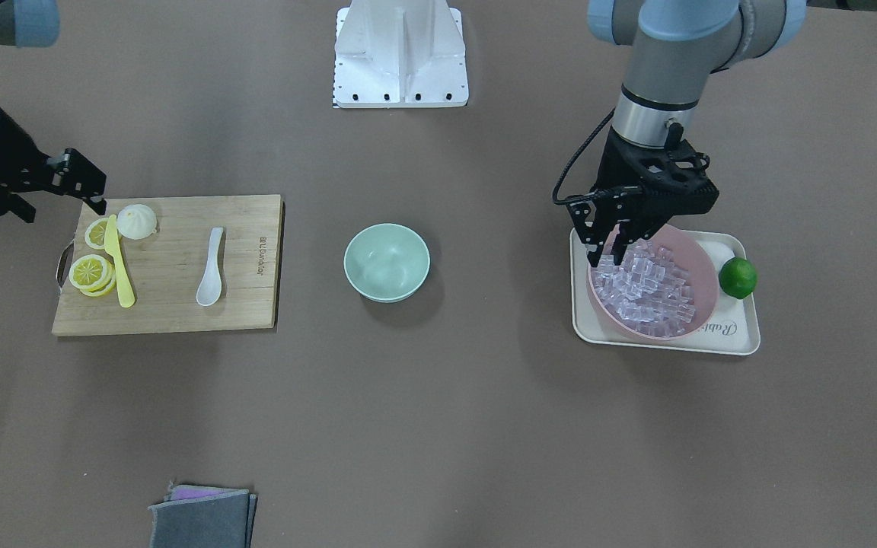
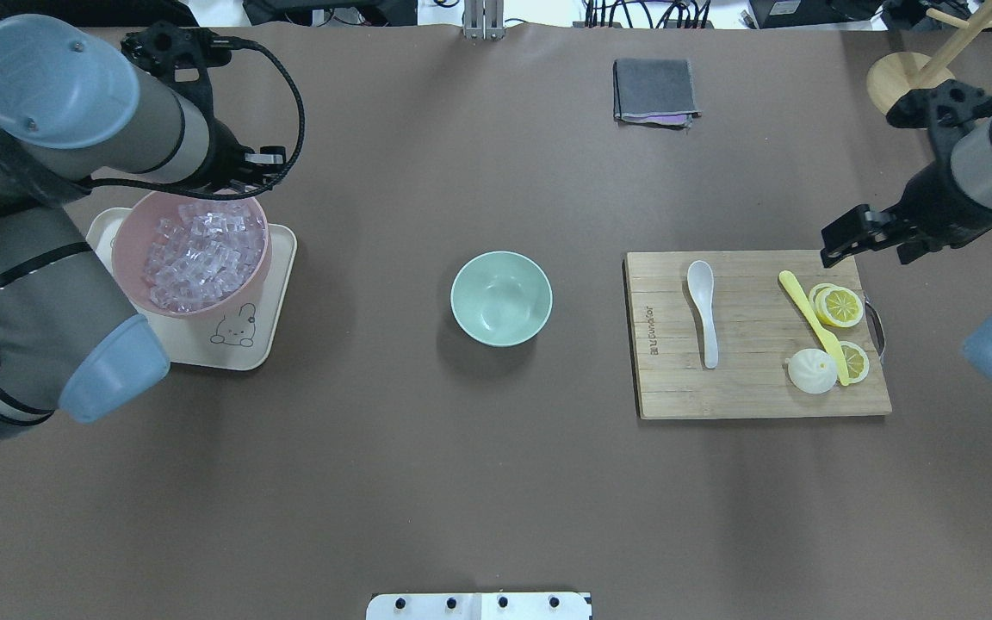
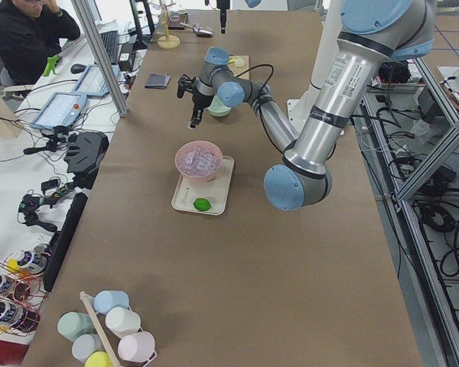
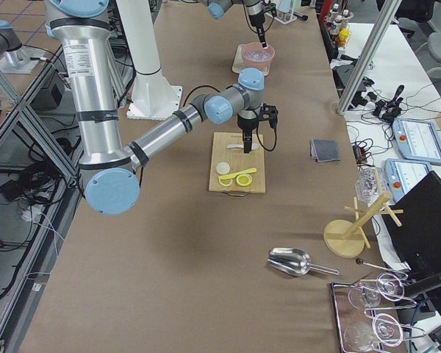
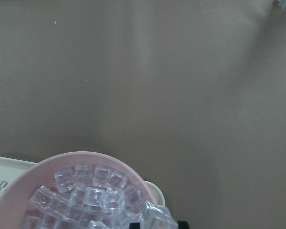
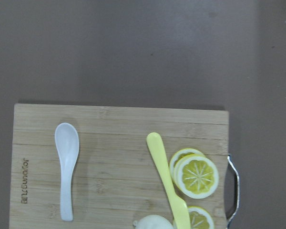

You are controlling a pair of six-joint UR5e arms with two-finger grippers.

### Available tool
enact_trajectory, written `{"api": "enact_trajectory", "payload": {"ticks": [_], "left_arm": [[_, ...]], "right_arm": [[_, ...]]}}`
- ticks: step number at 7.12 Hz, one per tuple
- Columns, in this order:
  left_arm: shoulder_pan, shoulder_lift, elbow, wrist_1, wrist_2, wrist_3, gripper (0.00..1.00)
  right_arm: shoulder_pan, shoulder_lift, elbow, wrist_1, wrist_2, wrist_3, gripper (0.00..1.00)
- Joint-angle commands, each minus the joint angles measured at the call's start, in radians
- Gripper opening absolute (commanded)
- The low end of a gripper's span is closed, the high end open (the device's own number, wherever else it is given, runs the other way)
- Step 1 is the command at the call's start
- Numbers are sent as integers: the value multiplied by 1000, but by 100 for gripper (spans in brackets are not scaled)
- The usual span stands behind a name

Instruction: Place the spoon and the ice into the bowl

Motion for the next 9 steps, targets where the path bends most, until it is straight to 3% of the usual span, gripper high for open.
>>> {"api": "enact_trajectory", "payload": {"ticks": [1, 2, 5, 7, 9], "left_arm": [[83, -107, 73, 0, 21, -113, 0], [142, -123, 77, -3, 91, -143, 0], [233, -155, 89, -6, 159, -219, 0], [327, -192, 100, -4, 235, -269, 0], [330, -192, 101, -4, 236, -270, 0]], "right_arm": [[-157, 43, -25, 90, -122, 205, 100], [-202, 51, -46, 114, -158, 213, 100], [-259, 117, -204, 237, -215, 242, 99], [-276, 140, -261, 259, -232, 245, 98], [-283, 143, -278, 259, -235, 245, 82]]}}
